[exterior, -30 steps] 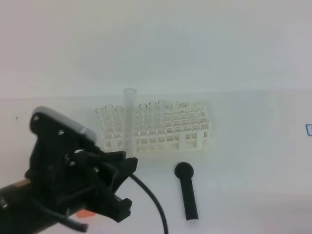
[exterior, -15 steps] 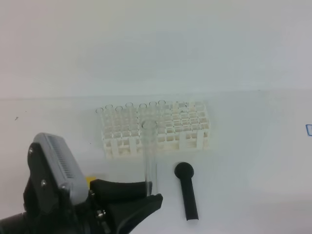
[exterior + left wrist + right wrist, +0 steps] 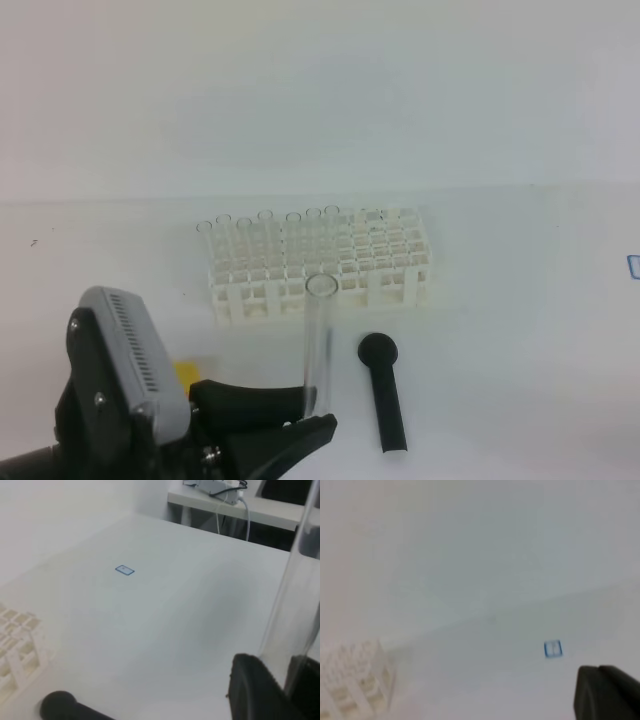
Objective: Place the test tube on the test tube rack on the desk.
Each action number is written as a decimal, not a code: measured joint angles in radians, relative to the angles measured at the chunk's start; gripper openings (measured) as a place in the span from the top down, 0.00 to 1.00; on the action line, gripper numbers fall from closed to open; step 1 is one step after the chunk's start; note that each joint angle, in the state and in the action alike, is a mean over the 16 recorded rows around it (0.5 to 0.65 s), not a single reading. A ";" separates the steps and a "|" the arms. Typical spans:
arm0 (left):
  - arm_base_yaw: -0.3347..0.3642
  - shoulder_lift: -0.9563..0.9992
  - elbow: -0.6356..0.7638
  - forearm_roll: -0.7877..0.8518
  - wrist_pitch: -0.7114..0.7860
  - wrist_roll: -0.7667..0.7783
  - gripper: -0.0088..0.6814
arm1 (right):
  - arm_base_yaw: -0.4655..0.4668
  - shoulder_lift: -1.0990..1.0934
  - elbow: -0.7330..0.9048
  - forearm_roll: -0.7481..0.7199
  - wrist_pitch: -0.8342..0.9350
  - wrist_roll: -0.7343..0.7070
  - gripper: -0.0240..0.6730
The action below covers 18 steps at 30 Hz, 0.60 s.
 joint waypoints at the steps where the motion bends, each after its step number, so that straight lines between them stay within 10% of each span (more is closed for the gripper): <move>1: 0.000 0.000 0.000 -0.007 -0.009 -0.012 0.94 | 0.000 0.000 0.000 0.019 -0.027 0.009 0.97; 18: 0.001 0.076 0.000 0.014 -0.076 -0.010 0.91 | 0.032 0.013 -0.186 0.047 0.043 -0.069 0.97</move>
